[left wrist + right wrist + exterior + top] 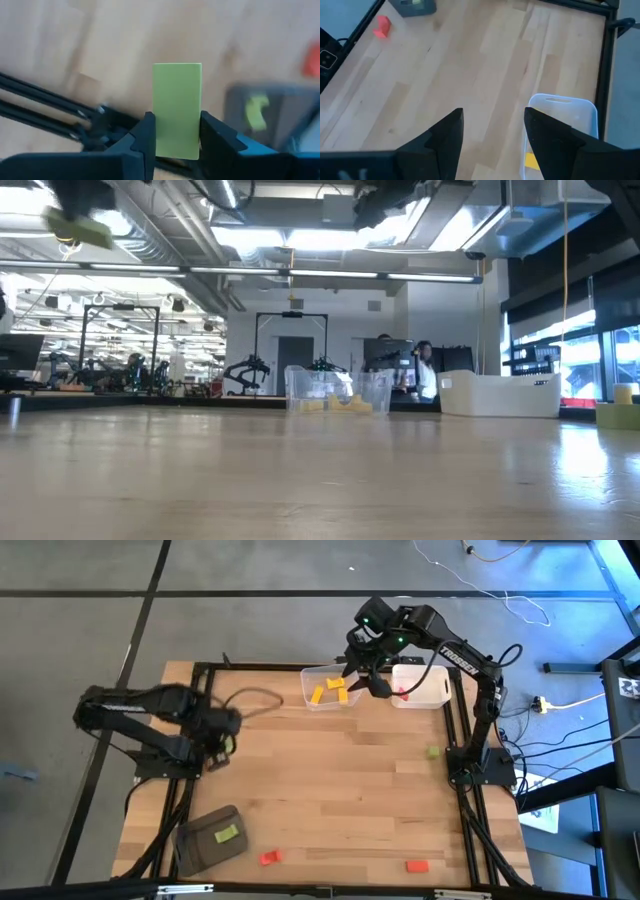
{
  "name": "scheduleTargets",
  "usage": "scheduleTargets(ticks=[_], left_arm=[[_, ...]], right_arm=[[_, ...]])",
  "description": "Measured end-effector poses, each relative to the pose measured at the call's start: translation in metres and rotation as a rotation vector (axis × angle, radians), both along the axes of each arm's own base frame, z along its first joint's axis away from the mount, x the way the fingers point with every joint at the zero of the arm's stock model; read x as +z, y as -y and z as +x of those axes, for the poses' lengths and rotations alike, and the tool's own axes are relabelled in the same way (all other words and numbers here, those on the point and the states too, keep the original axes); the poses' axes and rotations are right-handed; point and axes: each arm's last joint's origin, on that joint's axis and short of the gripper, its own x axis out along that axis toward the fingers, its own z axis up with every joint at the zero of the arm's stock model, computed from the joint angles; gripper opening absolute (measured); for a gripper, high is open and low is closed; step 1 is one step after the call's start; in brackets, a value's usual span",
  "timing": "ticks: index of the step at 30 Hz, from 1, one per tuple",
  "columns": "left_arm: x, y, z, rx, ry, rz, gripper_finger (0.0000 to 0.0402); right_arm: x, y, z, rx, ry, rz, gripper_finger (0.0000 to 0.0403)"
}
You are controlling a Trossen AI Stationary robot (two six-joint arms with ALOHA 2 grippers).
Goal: Sort & place blocks by color
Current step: Put the left green block into the black bin
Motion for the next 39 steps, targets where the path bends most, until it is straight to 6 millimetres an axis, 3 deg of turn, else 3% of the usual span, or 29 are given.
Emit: scheduleTargets(ticks=[9, 15, 22, 28, 34, 39], left_arm=[[0.001, 0.068, -0.019, -0.108, -0.032, -0.163, 0.0114], [-0.006, 0.109, -0.026, -0.110, -0.011, -0.152, 0.0114], [-0.048, 0.156, -0.022, -0.131, -0.082, -0.113, 0.0114], [-0.090, 0.186, -0.013, -0.115, -0.047, -0.188, 0.0114], [-0.129, 0.199, -0.015, -0.119, -0.087, -0.136, 0.0114], [-0.150, 0.202, -0.014, -0.126, -0.112, -0.143, 0.0115]], right_arm=[[0.000, 0.000, 0.001, 0.000, 0.006, 0.000, 0.0210], [0.001, 0.000, 0.001, 0.001, 0.017, -0.004, 0.0210], [0.001, 0.000, 0.002, 0.019, 0.031, 0.019, 0.0210], [0.001, -0.004, 0.003, 0.030, 0.029, 0.023, 0.0210], [0.001, -0.012, 0.007, 0.036, 0.011, -0.009, 0.0210], [0.001, -0.019, 0.010, 0.054, 0.009, -0.009, 0.0210]])
